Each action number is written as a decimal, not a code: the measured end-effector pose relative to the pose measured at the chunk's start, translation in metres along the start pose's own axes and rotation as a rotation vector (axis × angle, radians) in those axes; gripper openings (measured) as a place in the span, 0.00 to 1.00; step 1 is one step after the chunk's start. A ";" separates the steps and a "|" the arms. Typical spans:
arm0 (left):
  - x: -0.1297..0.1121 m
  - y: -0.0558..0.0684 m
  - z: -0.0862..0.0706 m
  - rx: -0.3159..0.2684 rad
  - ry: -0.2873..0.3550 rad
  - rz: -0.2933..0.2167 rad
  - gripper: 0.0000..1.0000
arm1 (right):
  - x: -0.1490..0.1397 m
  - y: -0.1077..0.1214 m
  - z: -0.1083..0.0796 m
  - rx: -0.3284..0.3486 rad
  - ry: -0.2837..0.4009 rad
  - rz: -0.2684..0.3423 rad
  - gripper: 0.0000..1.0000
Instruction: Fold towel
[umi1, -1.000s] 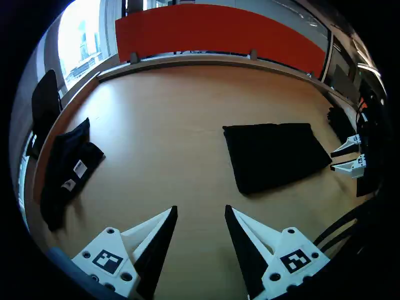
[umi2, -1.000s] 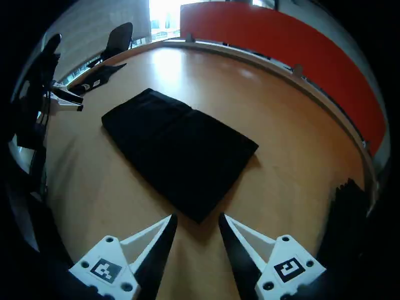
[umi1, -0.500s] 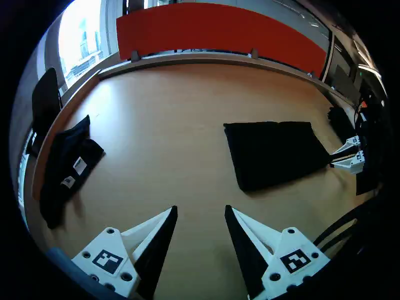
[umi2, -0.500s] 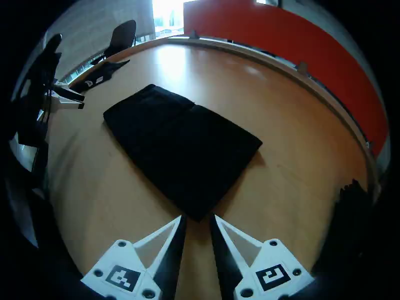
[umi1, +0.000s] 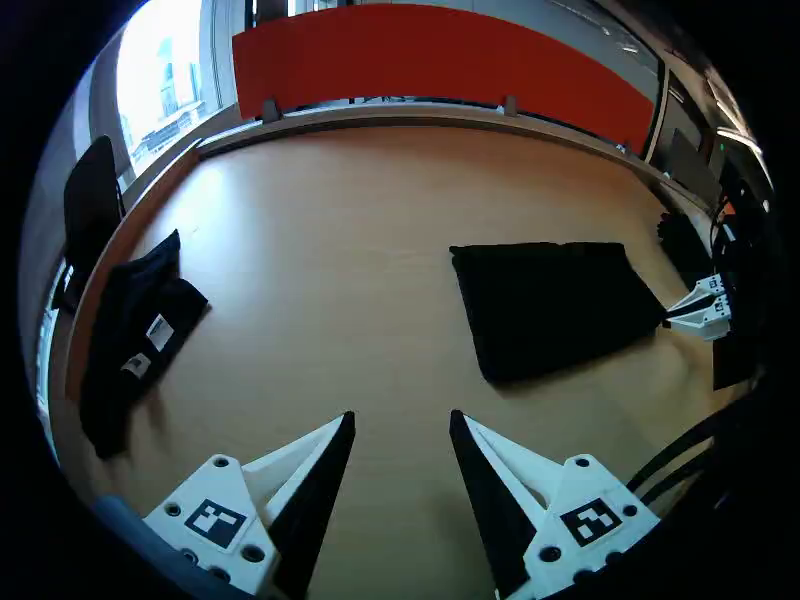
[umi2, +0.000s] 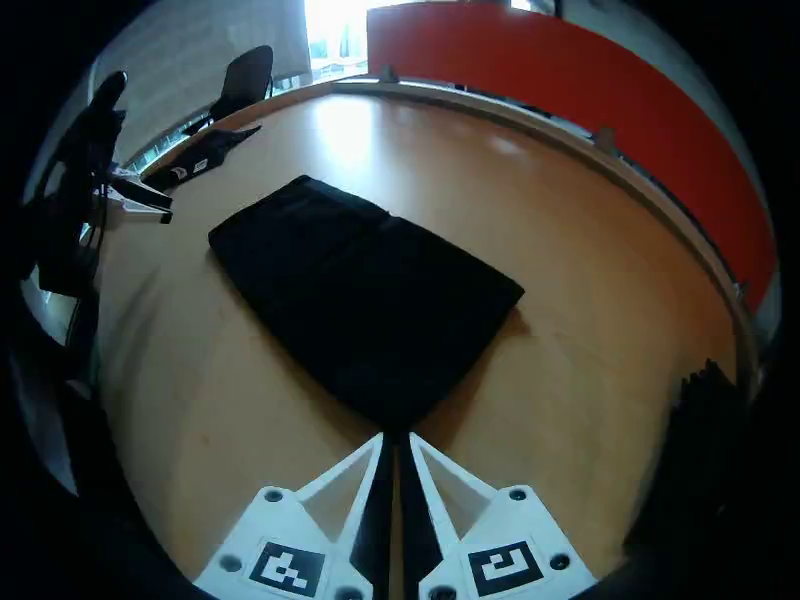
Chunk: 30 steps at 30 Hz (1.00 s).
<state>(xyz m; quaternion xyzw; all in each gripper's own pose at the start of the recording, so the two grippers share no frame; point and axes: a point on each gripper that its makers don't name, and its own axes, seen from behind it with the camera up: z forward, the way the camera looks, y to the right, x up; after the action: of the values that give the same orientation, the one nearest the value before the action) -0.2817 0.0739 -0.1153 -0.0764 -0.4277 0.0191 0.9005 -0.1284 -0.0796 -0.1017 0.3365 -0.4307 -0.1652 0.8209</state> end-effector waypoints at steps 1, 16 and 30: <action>0.000 0.000 0.000 0.000 0.000 0.000 0.69 | 0.000 0.000 0.000 -0.001 0.001 -0.001 0.07; 0.006 -0.004 0.003 0.005 0.004 -0.003 0.69 | 0.032 0.004 -0.016 -0.030 0.066 -0.035 0.07; 0.012 -0.005 0.000 0.009 0.016 -0.002 0.69 | 0.081 0.013 -0.050 -0.075 0.156 -0.091 0.07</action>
<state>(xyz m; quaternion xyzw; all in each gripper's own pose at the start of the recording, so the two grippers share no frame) -0.2744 0.0705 -0.1050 -0.0721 -0.4204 0.0196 0.9043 -0.0415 -0.0951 -0.0647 0.3364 -0.3431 -0.1915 0.8558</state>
